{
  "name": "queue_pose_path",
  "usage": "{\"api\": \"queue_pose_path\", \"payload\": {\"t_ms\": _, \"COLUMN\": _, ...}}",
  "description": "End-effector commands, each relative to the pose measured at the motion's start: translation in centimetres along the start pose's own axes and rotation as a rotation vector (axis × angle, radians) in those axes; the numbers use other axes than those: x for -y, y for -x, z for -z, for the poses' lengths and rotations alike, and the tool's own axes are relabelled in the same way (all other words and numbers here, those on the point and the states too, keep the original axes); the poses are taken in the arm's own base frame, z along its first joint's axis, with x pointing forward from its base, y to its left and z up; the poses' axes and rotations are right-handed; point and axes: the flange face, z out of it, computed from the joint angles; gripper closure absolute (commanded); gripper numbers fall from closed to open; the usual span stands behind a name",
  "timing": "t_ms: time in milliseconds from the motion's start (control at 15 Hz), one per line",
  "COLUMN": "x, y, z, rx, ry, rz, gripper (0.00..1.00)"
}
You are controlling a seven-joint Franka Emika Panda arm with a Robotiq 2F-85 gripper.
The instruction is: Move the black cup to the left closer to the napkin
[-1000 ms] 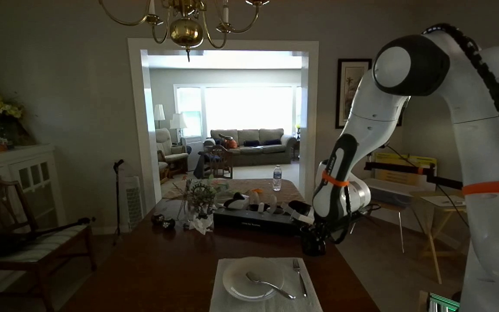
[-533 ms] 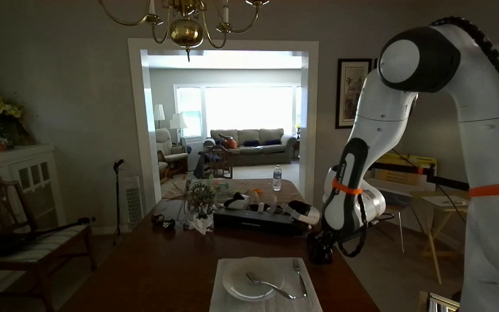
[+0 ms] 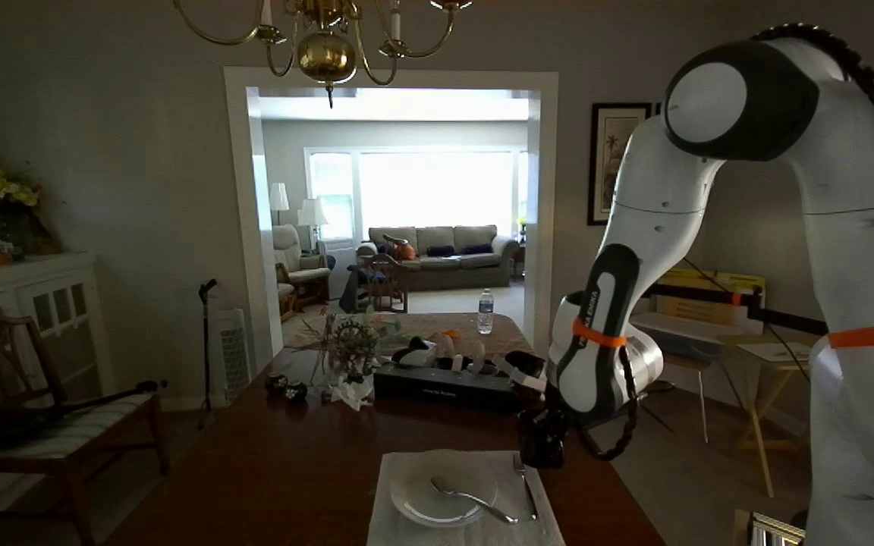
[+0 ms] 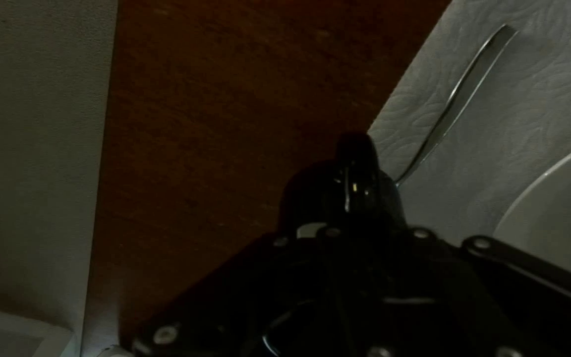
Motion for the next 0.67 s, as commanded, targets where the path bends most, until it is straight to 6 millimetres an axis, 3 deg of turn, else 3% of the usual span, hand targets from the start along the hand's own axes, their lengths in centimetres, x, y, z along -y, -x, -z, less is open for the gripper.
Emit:
{"api": "queue_pose_path", "payload": {"t_ms": 0, "x": 1.26, "y": 0.05, "z": 0.67, "rx": 0.037, "ry": -0.019, "rz": -0.02, "gripper": 0.95}}
{"api": "queue_pose_path", "payload": {"t_ms": 200, "x": 1.22, "y": 0.09, "z": 0.61, "rx": 0.044, "ry": -0.012, "rz": -0.02, "gripper": 0.95}}
{"api": "queue_pose_path", "payload": {"t_ms": 267, "x": 1.3, "y": 0.53, "z": -0.19, "rx": 0.05, "ry": -0.006, "rz": -0.004, "gripper": 0.8}}
{"api": "queue_pose_path", "payload": {"t_ms": 533, "x": 1.04, "y": 0.45, "z": -0.17, "rx": 0.048, "ry": -0.003, "rz": -0.01, "gripper": 0.8}}
{"api": "queue_pose_path", "payload": {"t_ms": 600, "x": 1.03, "y": 0.45, "z": -0.17, "rx": 0.048, "ry": -0.003, "rz": -0.01, "gripper": 0.95}}
